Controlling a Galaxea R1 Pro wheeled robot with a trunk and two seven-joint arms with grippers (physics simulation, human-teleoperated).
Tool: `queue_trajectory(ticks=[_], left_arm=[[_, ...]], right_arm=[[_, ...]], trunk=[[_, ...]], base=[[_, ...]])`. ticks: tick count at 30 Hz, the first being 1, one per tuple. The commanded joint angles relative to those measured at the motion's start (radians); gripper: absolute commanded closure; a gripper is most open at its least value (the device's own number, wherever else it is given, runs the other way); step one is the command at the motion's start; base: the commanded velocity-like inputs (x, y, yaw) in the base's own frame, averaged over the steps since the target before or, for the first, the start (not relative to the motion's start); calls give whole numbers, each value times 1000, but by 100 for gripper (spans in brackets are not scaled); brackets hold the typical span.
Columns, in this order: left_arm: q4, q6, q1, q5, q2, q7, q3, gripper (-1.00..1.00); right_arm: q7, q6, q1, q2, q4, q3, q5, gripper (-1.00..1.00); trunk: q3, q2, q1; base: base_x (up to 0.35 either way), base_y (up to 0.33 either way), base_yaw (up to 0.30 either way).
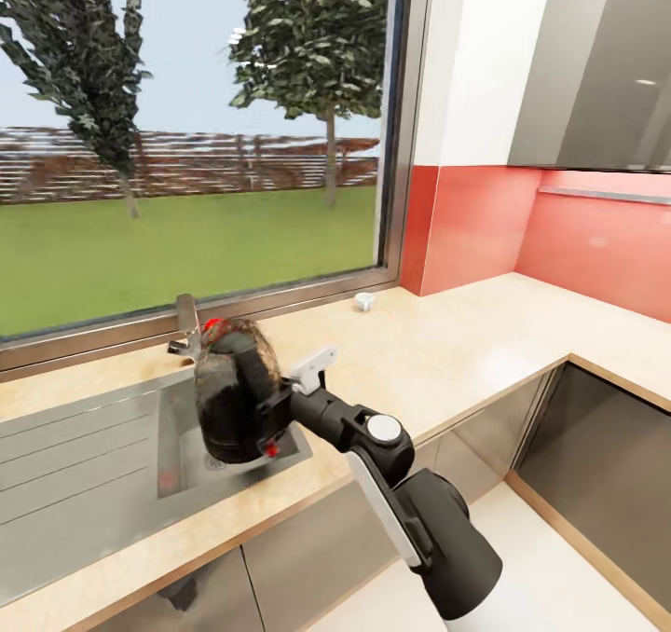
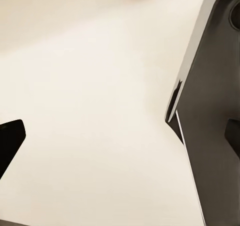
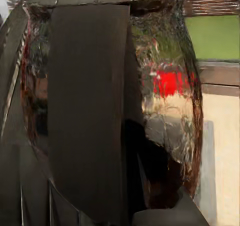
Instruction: Set up a coffee station on the kitchen countertop: keep the coffee maker on the countertop, move the bottle of coffee from the kitchen shelf to the counter next to the coffee maker, place a paper coffee filter on top of the coffee maker, put the saucer next to the coffee maker with the coffee cup on the saucer, and place the electric kettle next to the coffee maker.
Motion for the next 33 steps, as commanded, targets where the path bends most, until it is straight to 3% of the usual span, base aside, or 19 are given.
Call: queue_trajectory(ticks=[1,6,33], left_arm=[[0,-6,0,6,0,0,4,-100],[0,-6,0,6,0,0,3,-100],[0,-7,0,6,-2,0,7,-100]], right_arm=[[0,6,0,0,-3,-2,-43,100],[0,6,0,0,-9,-4,-108,100],[0,4,-1,0,-26,-5,-114,100]], trunk=[[-1,-1,0],[-1,-1,0],[12,-1,0]], base=[[0,0,0],[0,0,64],[0,0,266]])
